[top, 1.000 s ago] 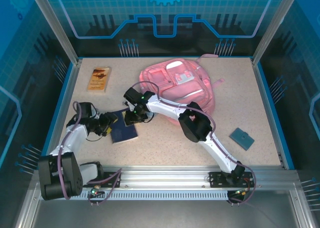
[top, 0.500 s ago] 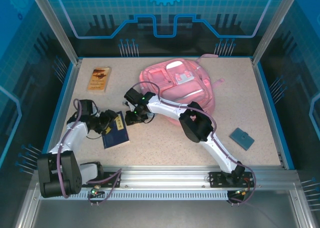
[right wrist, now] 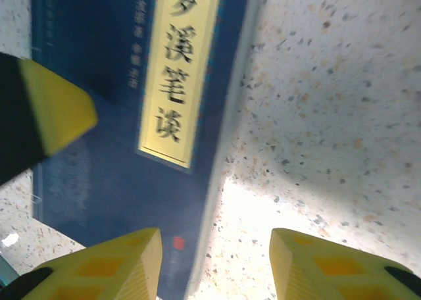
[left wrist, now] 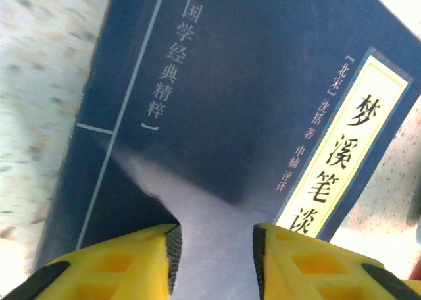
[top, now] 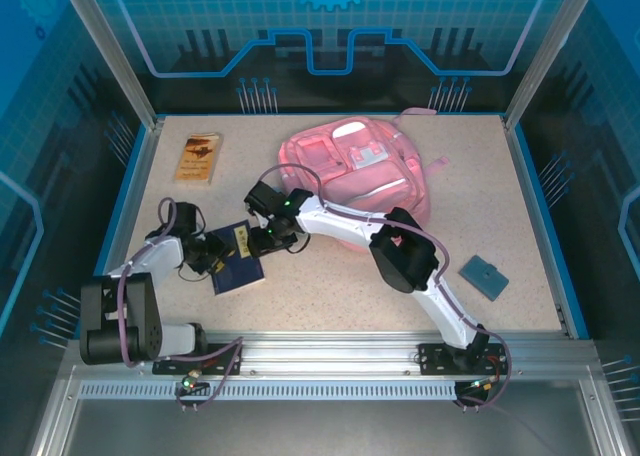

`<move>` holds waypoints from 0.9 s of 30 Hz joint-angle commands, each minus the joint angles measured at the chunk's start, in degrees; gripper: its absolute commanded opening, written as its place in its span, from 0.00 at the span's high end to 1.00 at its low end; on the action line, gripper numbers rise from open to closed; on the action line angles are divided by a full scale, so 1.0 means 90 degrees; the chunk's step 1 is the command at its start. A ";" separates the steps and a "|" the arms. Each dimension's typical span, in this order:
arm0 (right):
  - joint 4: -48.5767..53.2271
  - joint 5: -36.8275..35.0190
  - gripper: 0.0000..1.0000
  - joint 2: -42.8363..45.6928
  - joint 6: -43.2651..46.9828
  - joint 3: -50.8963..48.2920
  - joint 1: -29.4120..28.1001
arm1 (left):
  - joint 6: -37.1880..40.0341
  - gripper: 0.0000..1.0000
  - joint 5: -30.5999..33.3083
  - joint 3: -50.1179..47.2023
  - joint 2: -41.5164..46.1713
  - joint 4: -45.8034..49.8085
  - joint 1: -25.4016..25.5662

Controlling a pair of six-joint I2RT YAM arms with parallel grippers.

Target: Pack books, pencil case, and school supplies into a backpack

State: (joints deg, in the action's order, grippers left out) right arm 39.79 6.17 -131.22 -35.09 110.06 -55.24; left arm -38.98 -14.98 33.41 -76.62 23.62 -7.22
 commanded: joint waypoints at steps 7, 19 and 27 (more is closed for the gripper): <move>0.0372 -0.0536 0.52 0.0313 -0.0240 -0.0488 0.0117 | -0.0916 0.66 0.0058 -0.0568 -0.0022 0.0062 0.1459; 0.0221 0.0009 0.59 0.0141 -0.0388 -0.0680 0.0135 | -0.0960 0.76 0.0168 -0.0538 0.0025 0.0121 0.1642; 0.0169 0.0339 0.69 0.0283 -0.0451 -0.0537 0.0142 | -0.0963 0.80 0.0140 -0.0546 -0.0061 0.0028 0.1647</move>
State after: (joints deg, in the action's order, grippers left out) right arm 41.89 6.13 -129.82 -38.72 103.59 -54.02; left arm -46.68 -14.11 30.68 -75.00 20.23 6.92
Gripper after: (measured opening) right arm 0.319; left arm 0.200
